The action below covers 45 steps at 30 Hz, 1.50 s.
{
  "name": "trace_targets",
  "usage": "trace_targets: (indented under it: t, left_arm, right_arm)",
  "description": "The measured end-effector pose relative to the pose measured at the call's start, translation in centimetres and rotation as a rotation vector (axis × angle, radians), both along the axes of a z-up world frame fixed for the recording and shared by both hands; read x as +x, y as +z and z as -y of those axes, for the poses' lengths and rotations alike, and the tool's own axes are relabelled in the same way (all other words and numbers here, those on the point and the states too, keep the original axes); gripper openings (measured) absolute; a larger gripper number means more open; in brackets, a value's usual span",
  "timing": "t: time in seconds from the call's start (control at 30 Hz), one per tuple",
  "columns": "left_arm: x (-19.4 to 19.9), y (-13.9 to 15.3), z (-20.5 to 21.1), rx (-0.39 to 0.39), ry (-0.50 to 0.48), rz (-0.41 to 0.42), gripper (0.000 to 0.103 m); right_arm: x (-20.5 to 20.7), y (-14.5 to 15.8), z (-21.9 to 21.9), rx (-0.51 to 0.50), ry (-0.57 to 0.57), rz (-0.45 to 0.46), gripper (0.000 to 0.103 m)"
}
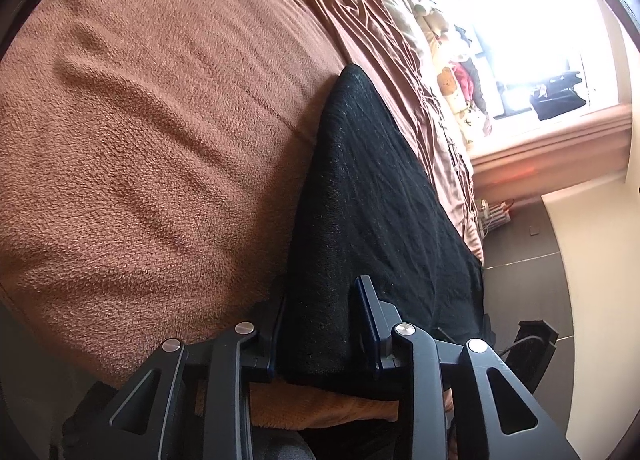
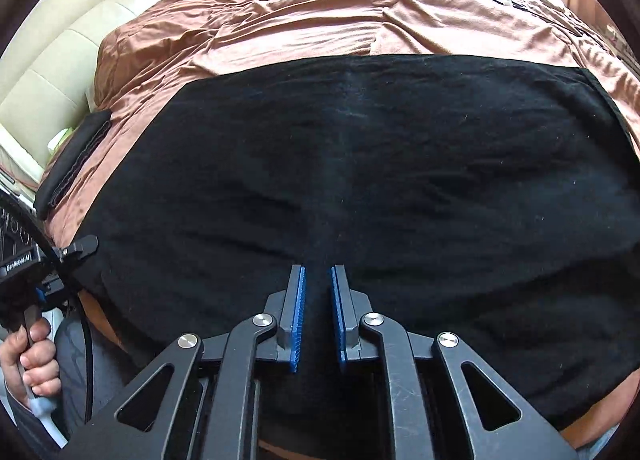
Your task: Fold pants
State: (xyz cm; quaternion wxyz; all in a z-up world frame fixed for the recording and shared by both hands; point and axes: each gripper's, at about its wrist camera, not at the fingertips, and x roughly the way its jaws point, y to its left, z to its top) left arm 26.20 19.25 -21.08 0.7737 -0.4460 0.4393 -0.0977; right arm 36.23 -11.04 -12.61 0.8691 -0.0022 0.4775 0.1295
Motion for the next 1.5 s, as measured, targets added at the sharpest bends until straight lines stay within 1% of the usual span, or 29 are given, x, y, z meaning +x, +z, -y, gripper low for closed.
trace_targets:
  t: [0.13, 0.3, 0.5, 0.63, 0.7, 0.77, 0.83, 0.93, 0.97, 1.13, 1.23, 1.5]
  left_arm:
    - [-0.1, 0.2, 0.1, -0.005, 0.004, 0.004, 0.033]
    - [-0.6, 0.5, 0.3, -0.018, 0.007, 0.008, 0.033]
    - [-0.6, 0.1, 0.2, -0.063, 0.026, -0.044, 0.033]
    - [-0.9, 0.2, 0.3, -0.062, 0.046, -0.044, 0.033]
    - [-1.1, 0.5, 0.4, -0.061, 0.050, -0.036, 0.033]
    - [-1.1, 0.7, 0.6, -0.043, 0.048, -0.029, 0.033]
    - [-1.0, 0.5, 0.6, -0.042, 0.055, -0.031, 0.033]
    - [-1.1, 0.3, 0.3, -0.076, 0.082, -0.031, 0.033]
    - [-1.2, 0.3, 0.3, -0.081, 0.089, -0.030, 0.033]
    - [-1.5, 0.7, 0.6, -0.047, 0.114, -0.028, 0.033]
    - [-1.3, 0.5, 0.6, -0.051, 0.124, -0.034, 0.033]
    - [-0.9, 0.1, 0.5, -0.076, 0.135, -0.048, 0.033]
  right_arm:
    - [-1.8, -0.2, 0.1, 0.010, 0.016, -0.008, 0.010]
    - [-3.0, -0.2, 0.2, 0.003, 0.009, -0.009, 0.010]
    - [-4.2, -0.3, 0.4, 0.013, -0.021, -0.005, 0.010]
    - [-5.2, -0.2, 0.2, 0.011, -0.035, -0.011, 0.010]
    - [-5.5, 0.3, 0.3, 0.022, -0.041, -0.017, 0.009]
    - [-5.3, 1.1, 0.2, 0.022, -0.030, -0.007, 0.008]
    - [-4.8, 1.5, 0.1, 0.006, -0.023, 0.004, 0.008]
    - [-3.2, 1.0, -0.2, 0.005, -0.020, -0.029, 0.007]
    - [-2.5, 0.7, -0.2, 0.003, -0.020, -0.039, 0.005]
    - [0.7, 0.6, -0.2, 0.016, -0.014, -0.046, 0.004]
    - [2.7, 0.5, -0.1, 0.035, -0.022, -0.053, 0.002]
    - [7.7, 0.3, -0.1, 0.036, -0.032, -0.072, 0.002]
